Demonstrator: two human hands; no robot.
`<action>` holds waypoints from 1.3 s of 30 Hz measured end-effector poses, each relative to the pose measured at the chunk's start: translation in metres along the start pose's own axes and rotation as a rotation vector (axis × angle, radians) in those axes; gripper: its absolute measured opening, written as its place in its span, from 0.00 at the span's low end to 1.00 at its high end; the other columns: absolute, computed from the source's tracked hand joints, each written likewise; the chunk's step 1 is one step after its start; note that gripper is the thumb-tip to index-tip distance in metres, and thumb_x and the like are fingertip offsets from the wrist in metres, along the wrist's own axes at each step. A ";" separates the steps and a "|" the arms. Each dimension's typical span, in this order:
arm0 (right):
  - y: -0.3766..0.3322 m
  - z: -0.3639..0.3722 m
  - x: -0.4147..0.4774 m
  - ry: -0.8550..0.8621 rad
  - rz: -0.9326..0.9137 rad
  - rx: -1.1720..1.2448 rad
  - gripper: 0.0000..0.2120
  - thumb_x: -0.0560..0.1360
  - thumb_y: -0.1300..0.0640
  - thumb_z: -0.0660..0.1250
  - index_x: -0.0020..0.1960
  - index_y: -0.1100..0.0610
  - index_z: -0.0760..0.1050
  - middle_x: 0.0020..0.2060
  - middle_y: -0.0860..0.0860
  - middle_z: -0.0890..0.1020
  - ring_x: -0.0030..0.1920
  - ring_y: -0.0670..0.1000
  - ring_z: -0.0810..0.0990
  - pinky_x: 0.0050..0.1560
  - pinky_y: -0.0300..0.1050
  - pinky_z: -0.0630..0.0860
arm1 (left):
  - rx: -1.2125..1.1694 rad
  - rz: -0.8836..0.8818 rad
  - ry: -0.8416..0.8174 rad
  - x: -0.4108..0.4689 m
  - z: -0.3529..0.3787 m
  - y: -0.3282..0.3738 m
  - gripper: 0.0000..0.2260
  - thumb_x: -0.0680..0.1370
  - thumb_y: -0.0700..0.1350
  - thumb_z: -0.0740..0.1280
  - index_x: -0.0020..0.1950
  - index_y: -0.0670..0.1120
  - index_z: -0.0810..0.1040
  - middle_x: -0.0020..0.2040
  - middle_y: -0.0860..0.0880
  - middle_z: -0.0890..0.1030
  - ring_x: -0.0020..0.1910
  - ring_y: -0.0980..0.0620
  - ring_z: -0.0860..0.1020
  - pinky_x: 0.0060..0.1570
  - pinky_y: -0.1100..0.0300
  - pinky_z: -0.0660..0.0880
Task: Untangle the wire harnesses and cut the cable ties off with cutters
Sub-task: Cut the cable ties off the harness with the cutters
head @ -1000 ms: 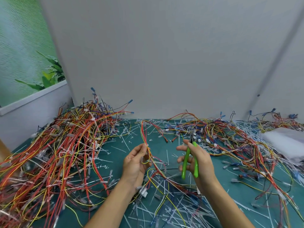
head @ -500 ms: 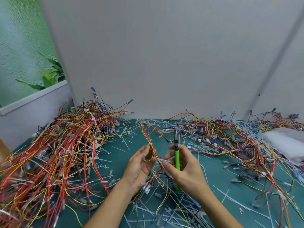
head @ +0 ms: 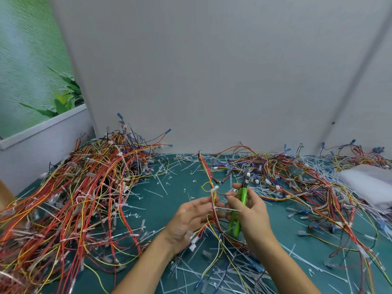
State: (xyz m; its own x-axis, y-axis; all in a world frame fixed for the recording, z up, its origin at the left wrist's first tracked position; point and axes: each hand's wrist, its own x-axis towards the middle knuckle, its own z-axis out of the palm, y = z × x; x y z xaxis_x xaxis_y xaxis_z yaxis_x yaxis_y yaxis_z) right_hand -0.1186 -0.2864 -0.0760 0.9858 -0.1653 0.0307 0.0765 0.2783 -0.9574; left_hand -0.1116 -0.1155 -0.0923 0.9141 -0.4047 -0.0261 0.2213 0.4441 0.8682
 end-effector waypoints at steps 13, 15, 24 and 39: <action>0.001 -0.005 -0.005 0.081 -0.446 -0.659 0.18 0.75 0.57 0.76 0.59 0.48 0.71 0.47 0.47 0.77 0.47 0.47 0.76 0.51 0.41 0.72 | -0.025 0.026 0.200 0.004 0.004 -0.005 0.08 0.68 0.36 0.76 0.46 0.41 0.87 0.42 0.39 0.85 0.42 0.44 0.86 0.42 0.58 0.82; -0.001 -0.002 -0.008 0.077 -0.549 -0.697 0.17 0.76 0.58 0.74 0.61 0.51 0.71 0.48 0.47 0.74 0.47 0.47 0.74 0.50 0.39 0.70 | -0.026 0.048 0.237 0.006 0.002 -0.005 0.08 0.67 0.37 0.77 0.44 0.42 0.87 0.41 0.40 0.85 0.40 0.44 0.86 0.42 0.57 0.83; 0.002 0.001 -0.021 -0.302 -0.541 -0.676 0.12 0.76 0.55 0.72 0.58 0.46 0.75 0.40 0.44 0.82 0.39 0.50 0.82 0.42 0.46 0.79 | -0.073 0.089 0.250 0.011 -0.001 -0.010 0.10 0.68 0.36 0.76 0.48 0.38 0.83 0.47 0.35 0.85 0.42 0.44 0.85 0.44 0.56 0.83; 0.016 0.001 -0.008 -0.208 -0.311 -0.635 0.08 0.80 0.57 0.69 0.54 0.47 0.72 0.44 0.43 0.80 0.40 0.46 0.79 0.45 0.44 0.77 | 0.007 0.126 0.216 0.011 -0.003 -0.013 0.09 0.68 0.37 0.76 0.46 0.38 0.82 0.37 0.39 0.81 0.34 0.48 0.81 0.39 0.59 0.80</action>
State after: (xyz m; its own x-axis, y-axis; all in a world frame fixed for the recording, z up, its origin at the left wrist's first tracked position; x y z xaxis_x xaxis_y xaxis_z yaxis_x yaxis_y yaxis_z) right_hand -0.1250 -0.2800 -0.0914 0.9455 0.0527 0.3212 0.3178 -0.3638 -0.8756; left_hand -0.1037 -0.1230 -0.1060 0.9859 -0.1660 -0.0222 0.0995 0.4744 0.8747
